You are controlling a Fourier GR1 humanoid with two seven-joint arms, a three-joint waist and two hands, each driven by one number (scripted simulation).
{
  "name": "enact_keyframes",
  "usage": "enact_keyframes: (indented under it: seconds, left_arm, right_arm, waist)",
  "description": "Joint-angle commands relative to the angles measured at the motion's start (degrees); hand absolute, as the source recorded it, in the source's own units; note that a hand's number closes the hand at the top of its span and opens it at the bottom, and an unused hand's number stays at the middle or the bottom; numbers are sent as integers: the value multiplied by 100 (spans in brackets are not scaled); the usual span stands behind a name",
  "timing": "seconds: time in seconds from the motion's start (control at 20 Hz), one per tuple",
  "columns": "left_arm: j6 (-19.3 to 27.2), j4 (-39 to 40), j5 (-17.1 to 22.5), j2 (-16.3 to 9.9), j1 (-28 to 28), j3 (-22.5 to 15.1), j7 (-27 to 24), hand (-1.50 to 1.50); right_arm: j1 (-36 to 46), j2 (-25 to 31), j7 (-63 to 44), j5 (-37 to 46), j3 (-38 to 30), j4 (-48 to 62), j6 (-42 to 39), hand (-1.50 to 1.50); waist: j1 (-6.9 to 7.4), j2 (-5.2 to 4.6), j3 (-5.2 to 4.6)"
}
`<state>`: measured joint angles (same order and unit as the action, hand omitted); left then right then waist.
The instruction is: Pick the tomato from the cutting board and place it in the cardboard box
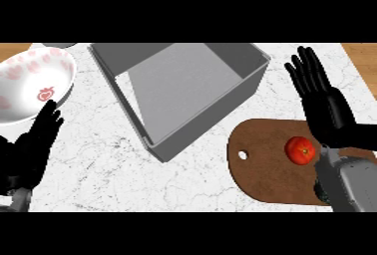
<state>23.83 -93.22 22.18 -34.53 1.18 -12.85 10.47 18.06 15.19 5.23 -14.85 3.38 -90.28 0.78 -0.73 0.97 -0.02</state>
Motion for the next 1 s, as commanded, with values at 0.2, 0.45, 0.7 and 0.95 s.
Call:
enact_keyframes:
  seconds: [0.2, 0.45, 0.7, 0.95]
  left_arm:
    - [68, 567, -892, -735, 1, 208, -398, 0]
    - [66, 716, -984, -774, -6, 143, -371, 0]
    - [20, 1110, -1103, -510, 171, 12, -618, 0]
    - [-20, 1226, -1164, -470, 289, -11, -644, 0]
  right_arm:
    - [-339, 1176, 1011, -1012, 146, 14, -3100, -150]
    - [-90, 2309, 2537, 1627, 310, -426, -2860, -150]
    - [-483, 2217, 4734, 901, 99, 1102, -3927, -150]
    - [-202, 2814, 5788, 1603, 88, 1366, -3391, -150]
  waist:
    - [48, -150, 39]
    - [48, -222, 60]
    - [168, -285, 53]
    - [229, -247, 52]
